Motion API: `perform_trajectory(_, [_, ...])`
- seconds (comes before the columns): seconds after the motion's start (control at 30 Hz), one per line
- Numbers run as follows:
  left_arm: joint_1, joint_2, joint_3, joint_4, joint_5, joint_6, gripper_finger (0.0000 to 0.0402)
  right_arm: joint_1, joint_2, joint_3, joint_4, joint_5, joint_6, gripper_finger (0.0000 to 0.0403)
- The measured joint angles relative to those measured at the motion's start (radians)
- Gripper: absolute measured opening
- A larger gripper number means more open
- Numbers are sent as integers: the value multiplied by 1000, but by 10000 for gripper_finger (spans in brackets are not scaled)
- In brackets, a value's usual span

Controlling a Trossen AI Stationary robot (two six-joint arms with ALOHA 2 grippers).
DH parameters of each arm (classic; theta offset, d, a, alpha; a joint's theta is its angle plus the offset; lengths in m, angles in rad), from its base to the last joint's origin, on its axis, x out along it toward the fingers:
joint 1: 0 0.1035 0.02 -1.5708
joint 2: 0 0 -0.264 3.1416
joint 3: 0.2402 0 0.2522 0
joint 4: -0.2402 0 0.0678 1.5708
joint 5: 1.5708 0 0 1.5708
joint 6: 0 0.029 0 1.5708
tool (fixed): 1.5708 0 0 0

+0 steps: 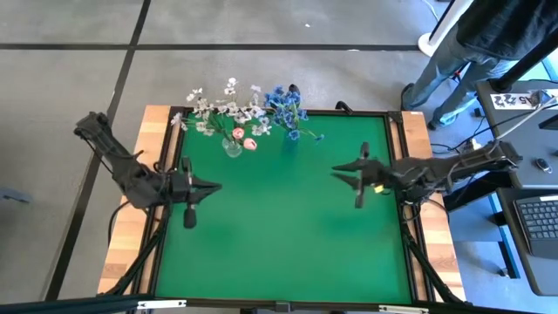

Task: Sort flowers into vase by color
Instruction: Return to Home Position

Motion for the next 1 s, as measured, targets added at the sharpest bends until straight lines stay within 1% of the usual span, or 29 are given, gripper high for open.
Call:
perform_trajectory(0.07, [7,-37,-59,78,47,38,8,0,-88,-77,63,13,-4,44])
perform_trajectory(0.13, [32,-81,-119,186,129,83,4,0,-167,-158,150,16,-15,15])
perform_trajectory(0.17, [55,-102,-149,251,178,119,2,0,-210,-197,192,15,-30,8])
perform_trajectory(0.27, [148,-163,-237,401,330,211,1,0,-340,-291,296,-15,-71,13])
perform_trajectory(0.33, [224,-201,-271,420,409,223,1,0,-426,-329,295,-28,-86,19])
perform_trajectory(0.47, [347,-307,-287,311,490,196,1,0,-586,-350,202,-28,-79,9])
perform_trajectory(0.53, [382,-384,-287,233,497,211,1,0,-661,-350,134,-28,-77,4])
perform_trajectory(0.67, [431,-613,-287,56,484,208,0,0,-806,-350,-3,24,-60,8])
perform_trajectory(0.73, [441,-731,-286,-28,496,174,0,0,-803,-338,-65,69,-55,5])
perform_trajectory(0.77, [444,-771,-293,-62,505,161,0,0,-803,-337,-100,80,-55,3])
perform_trajectory(0.8, [444,-768,-299,-60,501,148,0,0,-800,-337,-101,65,-54,3])
perform_trajectory(0.87, [447,-765,-311,-113,503,141,0,0,-788,-354,-66,19,-69,4])
perform_trajectory(0.9, [449,-761,-321,-104,519,136,0,0,-784,-370,-64,3,-78,4])
perform_trajectory(0.97, [456,-739,-349,-40,505,145,0,0,-788,-394,-83,-22,-82,3])
perform_trajectory(1.0, [463,-737,-365,-61,502,144,0,0,-789,-400,-82,-25,-83,2])
